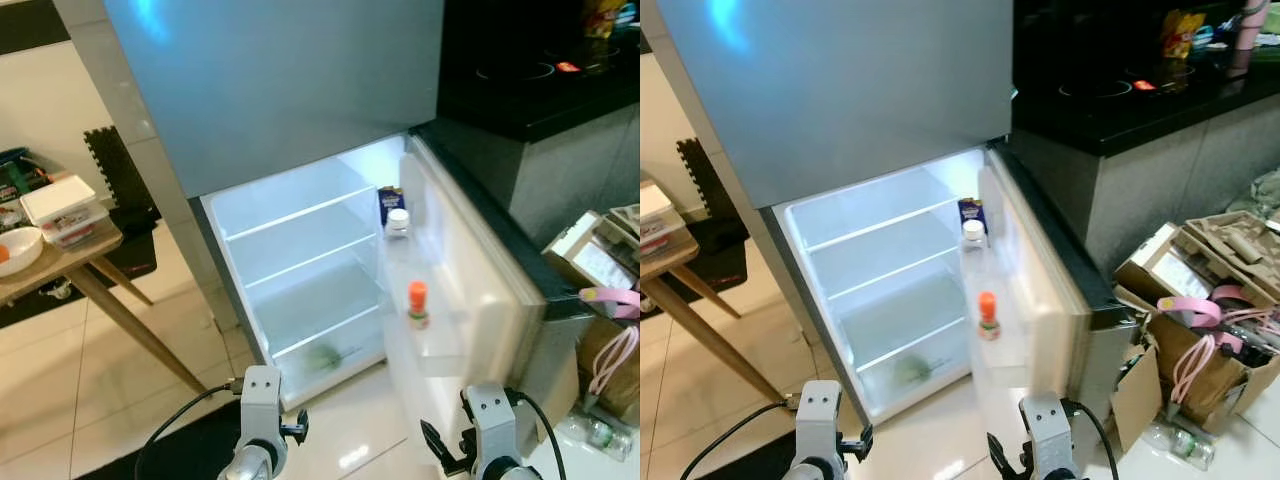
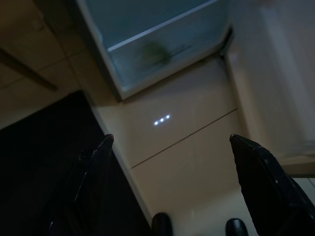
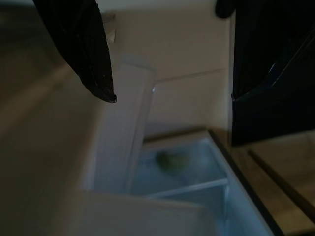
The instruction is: Restocking fridge
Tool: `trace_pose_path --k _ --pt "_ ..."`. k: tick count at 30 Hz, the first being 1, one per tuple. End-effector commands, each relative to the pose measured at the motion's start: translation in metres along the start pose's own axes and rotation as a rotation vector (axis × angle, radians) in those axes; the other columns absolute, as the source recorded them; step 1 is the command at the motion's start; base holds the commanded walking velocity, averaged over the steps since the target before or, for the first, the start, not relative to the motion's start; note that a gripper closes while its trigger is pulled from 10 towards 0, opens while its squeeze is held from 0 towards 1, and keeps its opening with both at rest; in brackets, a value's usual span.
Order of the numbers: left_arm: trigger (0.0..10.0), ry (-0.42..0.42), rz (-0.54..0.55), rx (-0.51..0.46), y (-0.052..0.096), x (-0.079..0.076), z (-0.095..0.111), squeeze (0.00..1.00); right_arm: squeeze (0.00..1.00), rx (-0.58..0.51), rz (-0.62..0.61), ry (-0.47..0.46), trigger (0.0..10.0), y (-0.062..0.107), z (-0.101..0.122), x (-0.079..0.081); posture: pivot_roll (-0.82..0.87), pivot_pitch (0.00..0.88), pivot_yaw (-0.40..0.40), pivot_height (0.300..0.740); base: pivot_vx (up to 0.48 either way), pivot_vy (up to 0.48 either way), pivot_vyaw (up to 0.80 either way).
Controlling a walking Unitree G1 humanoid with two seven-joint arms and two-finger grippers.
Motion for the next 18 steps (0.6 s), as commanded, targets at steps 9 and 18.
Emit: trace_pose_path --k 9,18 --pt "10.0 0.023 0.034 0.01 0.002 0.009 -0.003 0.0 0.0 0.222 0.326 0.007 10.0 0.035 -0.051 0.032 -0.09 0.164 0.109 0.74 0.0 0.0 0.0" --pt "10.0 0.023 0.039 0.013 0.005 0.011 -0.005 0.0 0.0 0.693 0.005 0.176 10.0 0.08 -0.133 -0.058 -0.09 0.168 0.109 0.74 0.0 0.0 0.0"
Point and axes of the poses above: a point about 5 cm out from each wrist's last joint towards the gripper, its own y axis pointing back from the gripper into the wrist, its own z axis along the axis of the wrist's last joint, x = y × z, the point moved 5 cm from there along -y, pointing out of the wrist towards the gripper, and after that the axes turned 10 degrees about y, right-handed, at the moved point
